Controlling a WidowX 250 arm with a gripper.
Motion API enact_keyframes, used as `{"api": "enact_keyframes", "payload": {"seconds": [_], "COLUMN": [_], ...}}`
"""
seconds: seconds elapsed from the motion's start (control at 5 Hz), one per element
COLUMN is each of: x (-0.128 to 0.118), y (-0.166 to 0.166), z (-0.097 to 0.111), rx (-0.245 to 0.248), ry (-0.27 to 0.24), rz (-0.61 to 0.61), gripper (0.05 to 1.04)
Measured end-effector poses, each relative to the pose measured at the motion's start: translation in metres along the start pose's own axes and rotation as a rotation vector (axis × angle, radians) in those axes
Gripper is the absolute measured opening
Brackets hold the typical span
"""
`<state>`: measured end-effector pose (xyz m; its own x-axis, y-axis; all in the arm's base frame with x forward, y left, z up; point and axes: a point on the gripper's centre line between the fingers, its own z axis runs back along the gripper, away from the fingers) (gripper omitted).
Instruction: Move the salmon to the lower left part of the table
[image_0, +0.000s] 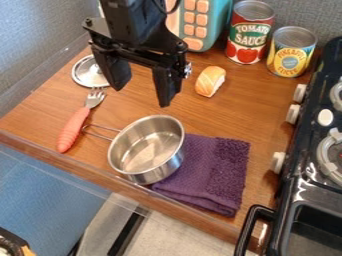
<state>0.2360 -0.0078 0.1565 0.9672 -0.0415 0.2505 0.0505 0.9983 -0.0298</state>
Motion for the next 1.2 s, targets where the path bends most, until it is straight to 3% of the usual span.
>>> {"api": "enact_keyframes", "payload": {"seconds": [0.2,0.4,0.8,1.0,1.2], "x": [-0.001,0.020,0.087,0.115,0.137], "y": [0.000,0.001,-0.003,-0.003,-0.004], "z": [-0.005,-0.030,-0.082,-0.111,-0.125], "rx": [0.001,0.038,0.111,0.119,0.113], "ry": [0.020,0.064,0.055,0.041,0.023], "rz": [0.006,0.030,0.059,0.088,0.112], "gripper": [1.001,1.001,1.001,1.001,1.001]}}
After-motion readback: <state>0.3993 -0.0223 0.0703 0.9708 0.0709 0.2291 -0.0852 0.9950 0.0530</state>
